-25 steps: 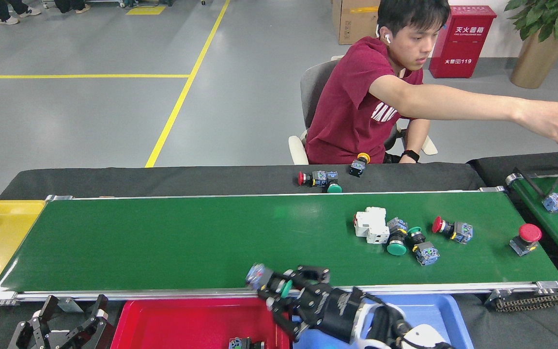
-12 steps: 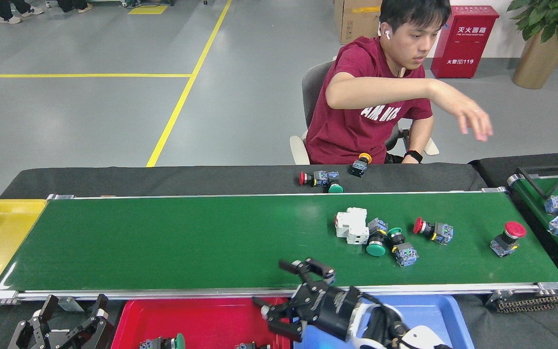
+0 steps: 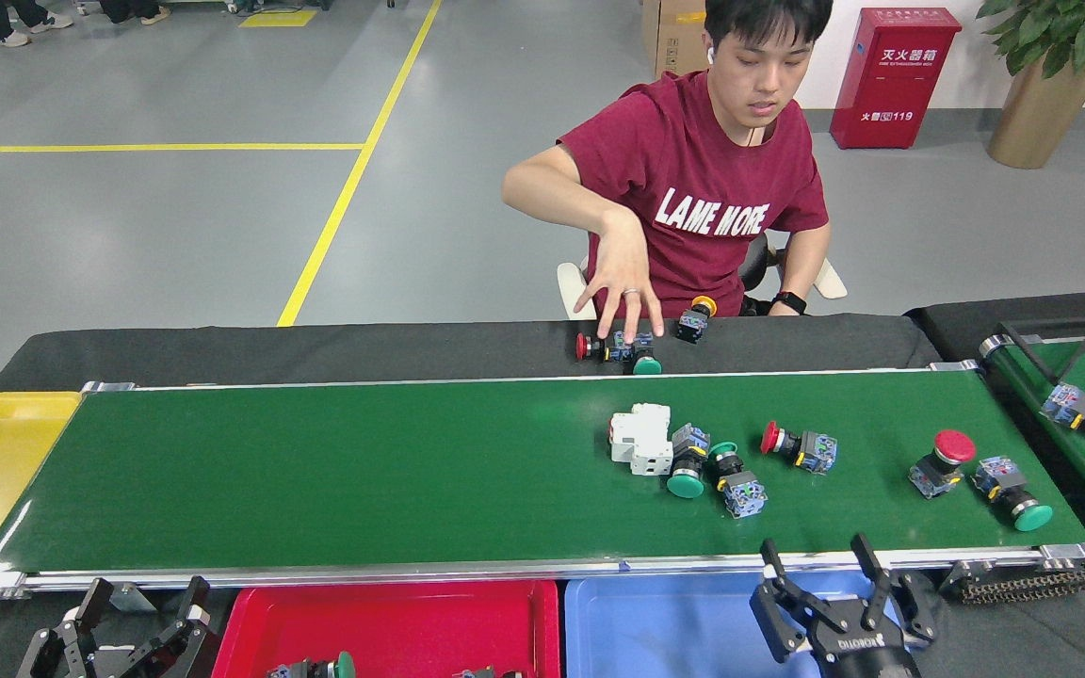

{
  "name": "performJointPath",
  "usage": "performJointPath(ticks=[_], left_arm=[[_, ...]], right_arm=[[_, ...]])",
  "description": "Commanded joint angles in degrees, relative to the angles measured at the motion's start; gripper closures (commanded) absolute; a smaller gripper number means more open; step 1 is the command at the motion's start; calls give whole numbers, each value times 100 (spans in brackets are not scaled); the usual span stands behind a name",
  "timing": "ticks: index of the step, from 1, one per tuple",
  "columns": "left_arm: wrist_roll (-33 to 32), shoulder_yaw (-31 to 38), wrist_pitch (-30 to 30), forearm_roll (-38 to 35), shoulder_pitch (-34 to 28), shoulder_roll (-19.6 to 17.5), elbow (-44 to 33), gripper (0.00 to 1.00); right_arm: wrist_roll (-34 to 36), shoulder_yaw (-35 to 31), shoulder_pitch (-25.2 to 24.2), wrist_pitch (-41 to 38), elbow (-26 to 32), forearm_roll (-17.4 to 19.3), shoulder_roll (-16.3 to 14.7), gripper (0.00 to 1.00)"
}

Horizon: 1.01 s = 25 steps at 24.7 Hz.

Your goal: Pick switch part from conveyor to tray

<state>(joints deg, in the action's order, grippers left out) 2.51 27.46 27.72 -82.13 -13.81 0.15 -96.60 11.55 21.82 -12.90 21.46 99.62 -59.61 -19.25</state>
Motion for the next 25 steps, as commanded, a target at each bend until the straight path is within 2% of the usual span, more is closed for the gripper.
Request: performJointPath(ticks=[1,5,10,14,19,20,21,22,24,25], left_arm=[[21,31,5,21,10,-50,-61,0],[21,5,5,21,27,-50,-61,0],[21,-39,5,12,71,-50,-52,0],[21,-48,5,4,115,-59,-52,0],[21,-48,14,-5,141,-59,-52,0],[21,-48,14,-5,141,-59,-61,0],[21,-48,14,-5,141,-67,-61,0],[12,-48,14,-5,133,-102,-52,0],[12,-48,14,4,133,-120,-52,0],[12,-48,14,4,124,-120,-52,0]], right_arm=[[260,-38,-11,96,93,2,-44,3],[198,-20,69,52,84,2,35,3],[-707,199,956,60,-197,-59,598,3],[-1296,762,1721,43,-830,-94,861,3],[-1551,867,2688,-203,-1911,-121,1362,10],[-1647,885,2907,-335,-2175,-112,1424,14],[-1788,911,3066,-493,-2465,-129,1512,25],[-1964,938,3171,-678,-2658,-138,1582,46],[-2210,946,3285,-1003,-2764,-173,1608,70],[-2254,946,3312,-1126,-2764,-165,1599,70]])
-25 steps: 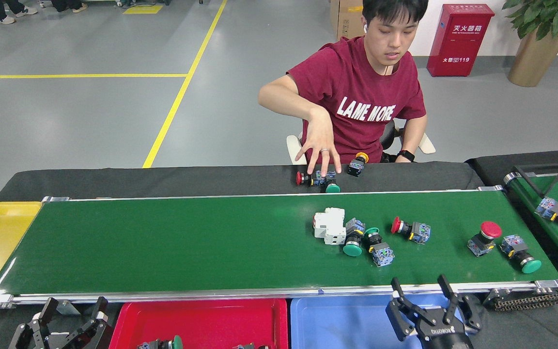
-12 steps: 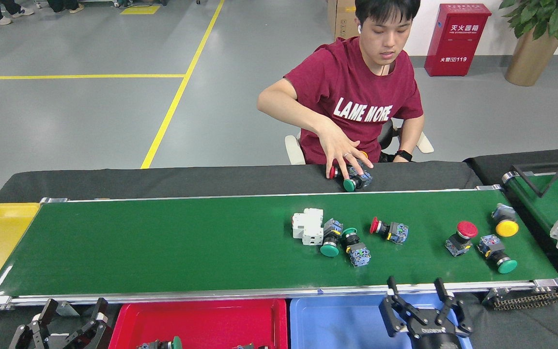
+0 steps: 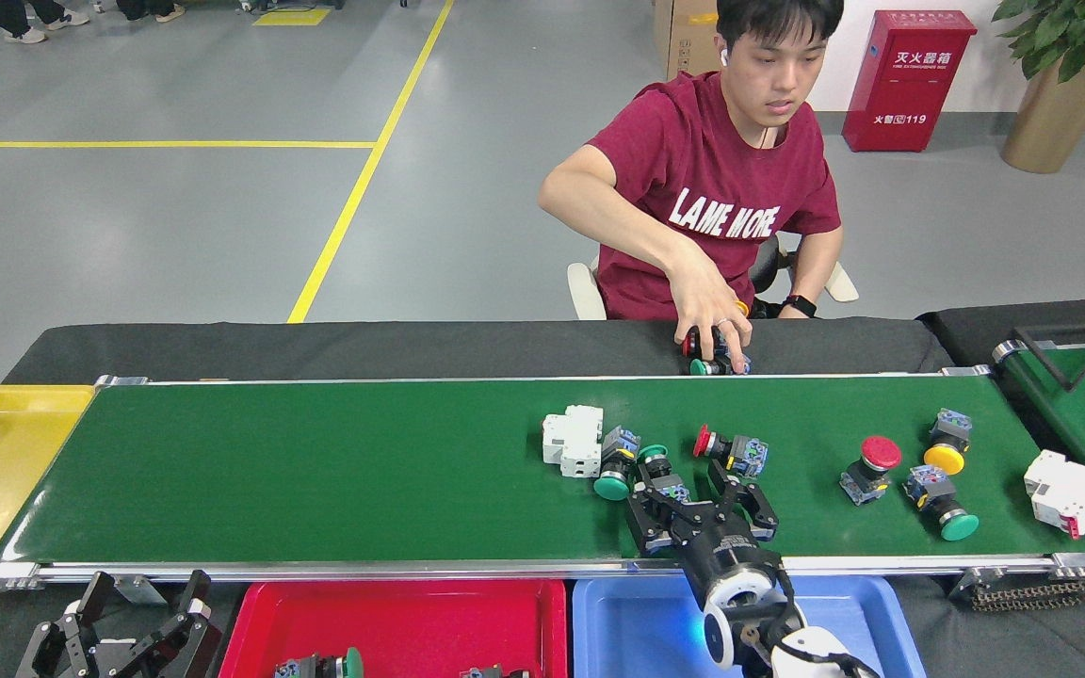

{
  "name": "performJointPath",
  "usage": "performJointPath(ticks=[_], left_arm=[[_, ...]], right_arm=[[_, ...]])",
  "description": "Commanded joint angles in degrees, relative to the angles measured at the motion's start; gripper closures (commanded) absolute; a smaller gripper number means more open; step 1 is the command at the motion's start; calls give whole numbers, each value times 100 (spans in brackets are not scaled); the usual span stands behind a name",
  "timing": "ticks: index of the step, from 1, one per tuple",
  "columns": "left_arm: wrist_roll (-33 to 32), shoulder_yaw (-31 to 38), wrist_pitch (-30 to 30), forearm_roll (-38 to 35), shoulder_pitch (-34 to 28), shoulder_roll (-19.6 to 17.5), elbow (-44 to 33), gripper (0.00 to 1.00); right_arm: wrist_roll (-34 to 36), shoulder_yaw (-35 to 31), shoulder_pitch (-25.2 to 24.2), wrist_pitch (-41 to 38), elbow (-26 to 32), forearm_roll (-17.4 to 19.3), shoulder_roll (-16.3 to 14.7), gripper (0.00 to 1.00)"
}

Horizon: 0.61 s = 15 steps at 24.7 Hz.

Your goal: Pick switch part from conveyor to tray

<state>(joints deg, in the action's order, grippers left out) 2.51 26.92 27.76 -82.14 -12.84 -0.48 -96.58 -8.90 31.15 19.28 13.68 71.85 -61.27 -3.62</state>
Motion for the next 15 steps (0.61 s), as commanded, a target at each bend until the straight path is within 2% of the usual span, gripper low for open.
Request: performJointPath(ticks=[1,6,8,11,14,15], left_arm=[[13,6,10,5,27,-67,-54,0],[13,6,10,23,-26,-67,-71,0],[13,15,10,23,-35,-67,-72,0],[13,6,45,31,-35,-75,-98,0],[-31,-90,116,23,44,-67,-159,0],[-40,-205,160,23,71,-58,-221,0]], right_arm=[[-209,14,94,-445,13,10,37,72],[-323,14,41,-999,250,28,2,75],[-376,14,-153,-1773,707,54,-183,75],[-367,5,-566,-3346,1604,98,-622,70],[-385,14,-821,-4313,2026,116,-675,66],[-394,66,-821,-4409,2017,98,-596,56]])
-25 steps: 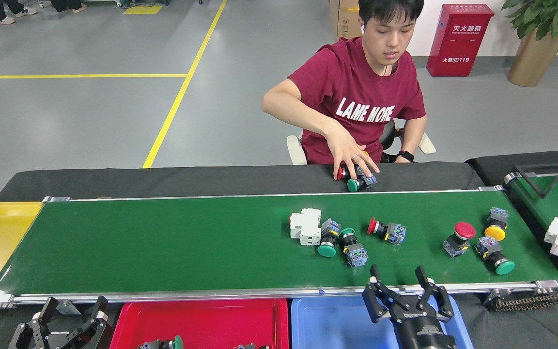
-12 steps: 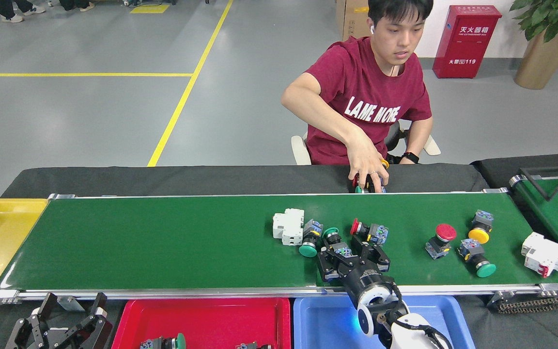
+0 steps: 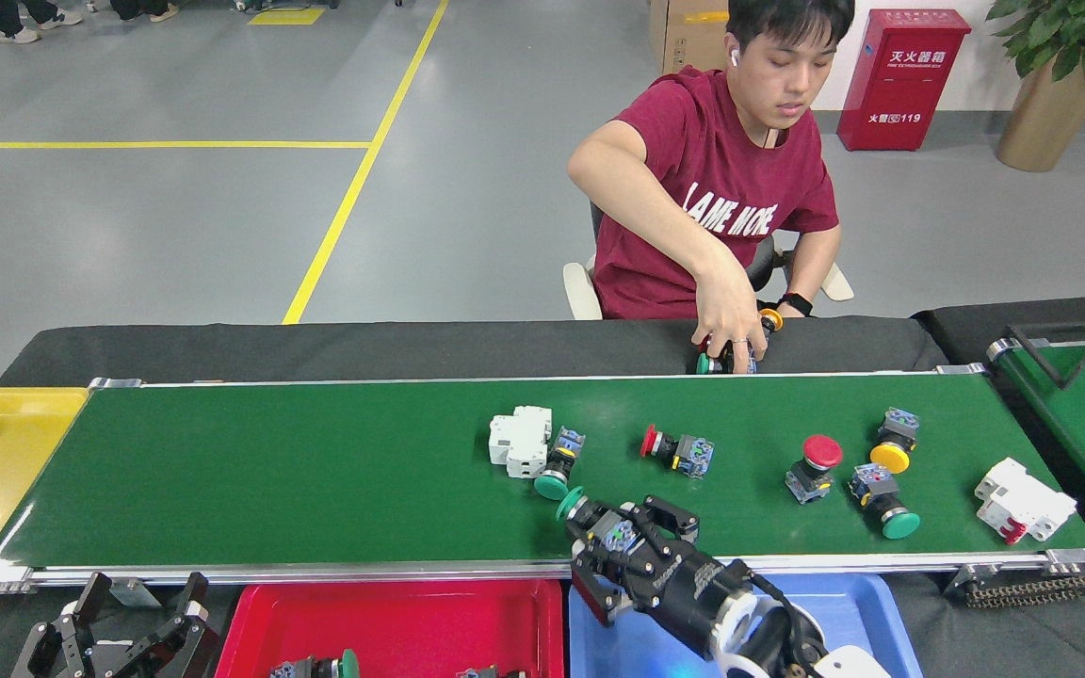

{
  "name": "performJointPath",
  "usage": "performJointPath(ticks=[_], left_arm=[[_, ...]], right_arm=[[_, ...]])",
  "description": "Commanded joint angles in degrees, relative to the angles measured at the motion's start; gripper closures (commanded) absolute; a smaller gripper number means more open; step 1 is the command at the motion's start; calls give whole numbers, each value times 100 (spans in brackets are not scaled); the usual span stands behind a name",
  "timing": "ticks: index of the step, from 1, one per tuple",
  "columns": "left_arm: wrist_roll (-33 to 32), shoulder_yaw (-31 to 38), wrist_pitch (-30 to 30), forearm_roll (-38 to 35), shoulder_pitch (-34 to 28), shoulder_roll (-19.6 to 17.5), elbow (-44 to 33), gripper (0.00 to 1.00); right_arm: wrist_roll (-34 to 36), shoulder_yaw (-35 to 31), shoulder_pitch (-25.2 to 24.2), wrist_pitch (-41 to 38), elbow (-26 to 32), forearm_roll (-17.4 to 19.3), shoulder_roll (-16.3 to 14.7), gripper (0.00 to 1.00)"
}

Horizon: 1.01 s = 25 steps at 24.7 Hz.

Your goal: Pick switch part from conveyor to tray

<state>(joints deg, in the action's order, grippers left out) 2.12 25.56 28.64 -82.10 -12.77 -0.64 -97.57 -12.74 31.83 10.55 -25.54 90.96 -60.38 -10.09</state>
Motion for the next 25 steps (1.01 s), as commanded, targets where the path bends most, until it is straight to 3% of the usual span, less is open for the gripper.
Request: performJointPath(ticks=[1,2,3,9,12,15,17,20,22,25], left_arm=[[-19,-175,80,19,90,-32,-166,0],[-28,-306,71,19,143,-23,-218,0],[-28,-429,45,10,161,-15,-254,0],[-353,-1115,-25,-34,354,29,-254,0],[-537,-1625,-447,-271,504,100,-262,0],[-537,-2319,-1010,-614,635,161,-227,0],[-537,-2811,-1423,-860,715,223,-192,0],[-555,-3383,-1994,-1176,1013,363,151,0],[-608,-3497,-2152,-1238,1286,495,440,0],[-845,-3506,-2284,-1238,1523,539,740,1]], right_arm=[[-53,104,52,-452,97,-27,174,35],[-123,236,61,-417,45,-53,376,4],[-202,271,61,-399,-17,-62,508,2],[-246,368,52,-391,-78,-53,605,2],[-185,210,35,-180,-34,-53,534,3],[88,-406,-27,427,53,-53,130,6],[729,-731,-282,919,141,-53,-257,6],[2259,-950,-765,2044,141,-44,-828,4],[2856,-950,-1099,2922,159,-27,-1030,4],[3023,-950,-1670,3740,370,-9,-1065,2]])
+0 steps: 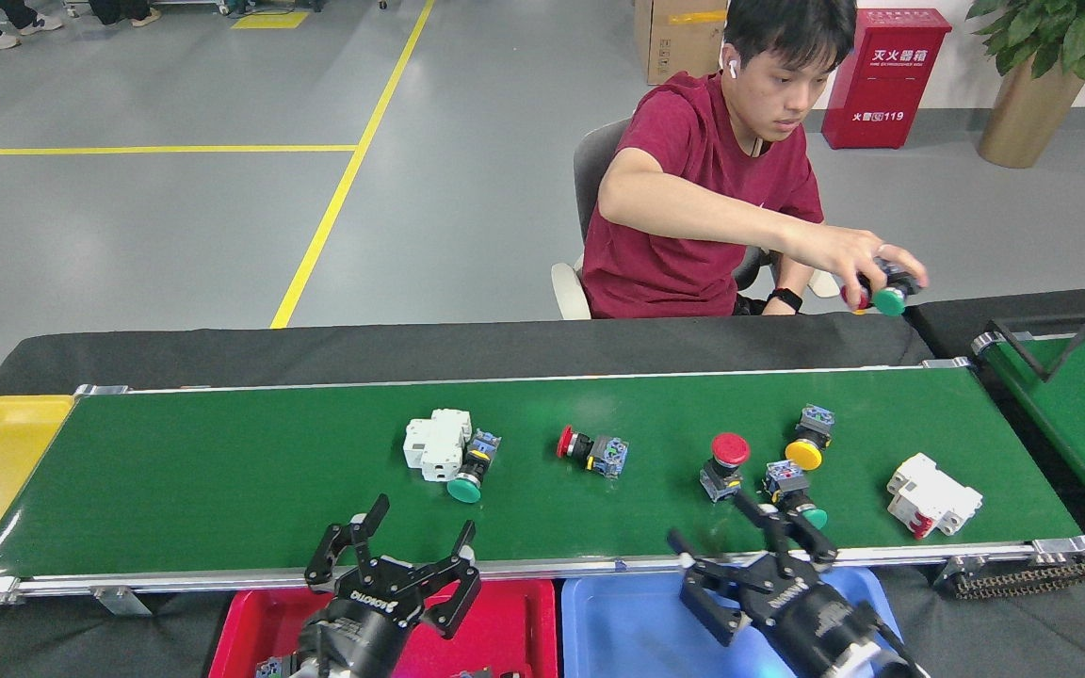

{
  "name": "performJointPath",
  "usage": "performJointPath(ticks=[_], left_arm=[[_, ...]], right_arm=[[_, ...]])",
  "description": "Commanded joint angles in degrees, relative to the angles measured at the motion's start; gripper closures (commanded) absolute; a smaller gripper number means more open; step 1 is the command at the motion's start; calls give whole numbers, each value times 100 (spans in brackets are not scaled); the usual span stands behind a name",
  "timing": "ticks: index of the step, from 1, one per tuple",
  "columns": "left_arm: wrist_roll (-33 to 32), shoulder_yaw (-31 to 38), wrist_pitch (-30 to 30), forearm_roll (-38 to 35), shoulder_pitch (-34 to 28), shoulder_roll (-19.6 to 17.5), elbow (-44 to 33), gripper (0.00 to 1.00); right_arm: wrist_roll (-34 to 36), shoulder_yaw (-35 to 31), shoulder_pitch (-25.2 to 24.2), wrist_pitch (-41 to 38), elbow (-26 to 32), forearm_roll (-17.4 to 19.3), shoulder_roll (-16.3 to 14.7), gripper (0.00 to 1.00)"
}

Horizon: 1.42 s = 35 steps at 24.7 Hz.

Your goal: Pick switch part from conveyor to tray

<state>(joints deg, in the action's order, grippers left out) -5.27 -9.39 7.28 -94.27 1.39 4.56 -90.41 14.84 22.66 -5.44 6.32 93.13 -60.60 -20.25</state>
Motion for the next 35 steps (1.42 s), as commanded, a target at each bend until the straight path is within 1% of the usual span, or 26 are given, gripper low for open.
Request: performJointPath(ticks=[1,4,6,9,11,12,13,14,15,16,18,19,22,23,26,28,29,30,31,32,33,34,35], left_arm=[[-106,-10,-236,-21,186,19,155,1],[-106,60,-438,-12,432,-16,655,1],[-106,87,-544,-12,582,-43,893,1],[-106,245,-579,-12,696,-69,1069,2],[-106,280,-605,-12,740,-60,1210,11],[-80,289,-641,-12,775,-60,1298,20],[-71,280,-702,-12,837,-60,1377,34],[-62,280,-720,14,898,-60,1438,52],[-62,280,-693,67,907,-69,1447,68],[-53,289,-676,155,916,-69,1447,85],[-53,289,-667,392,925,-87,1447,93],[-53,280,-667,436,925,-95,1438,94],[-45,254,-632,436,890,-113,1377,96],[-45,227,-526,436,855,-113,1306,96],[-45,245,-25,445,494,-113,770,97],[-53,245,528,436,231,-139,261,96],[-53,271,1012,445,11,-262,-82,95],[-53,306,1836,462,-384,-639,-547,94],[-53,350,2348,515,-640,-904,-794,92],[-53,438,3060,656,-1000,-1203,-1102,88],[-62,552,3736,867,-1316,-1326,-1190,82],[-97,632,3772,946,-1483,-1352,-1163,72],[-106,728,3772,955,-1641,-1352,-1146,47]], right_arm=[[265,-34,-238,651,223,13,-49,2],[212,-130,-546,695,373,74,-32,2],[186,-210,-625,695,373,189,-40,2],[177,-254,-678,704,364,215,-32,2],[177,-254,-678,704,373,215,-14,2],[168,-254,-678,704,364,215,-5,2],[107,-254,-660,704,373,215,21,2],[-42,-254,-625,704,373,215,56,2],[-174,-245,-599,704,382,215,100,2],[-359,-245,-493,704,399,198,197,2],[-719,-227,-133,713,382,136,390,2],[-886,-192,-10,713,364,75,461,2],[-1581,-25,368,713,311,-145,812,2],[-1756,45,474,713,215,-224,926,2],[-2073,230,816,722,-242,-488,1287,2],[-2090,239,1150,722,-673,-523,1542,4],[-2161,239,1352,713,-919,-514,1594,11],[-2354,239,1563,704,-1217,-506,1621,27],[-2442,239,1651,687,-1323,-506,1621,34],[-2512,239,1757,660,-1429,-506,1621,43],[-2521,239,1792,643,-1446,-506,1603,55],[-2539,239,1818,616,-1455,-506,1577,64],[-2547,239,1827,502,-1455,-506,1568,71]])
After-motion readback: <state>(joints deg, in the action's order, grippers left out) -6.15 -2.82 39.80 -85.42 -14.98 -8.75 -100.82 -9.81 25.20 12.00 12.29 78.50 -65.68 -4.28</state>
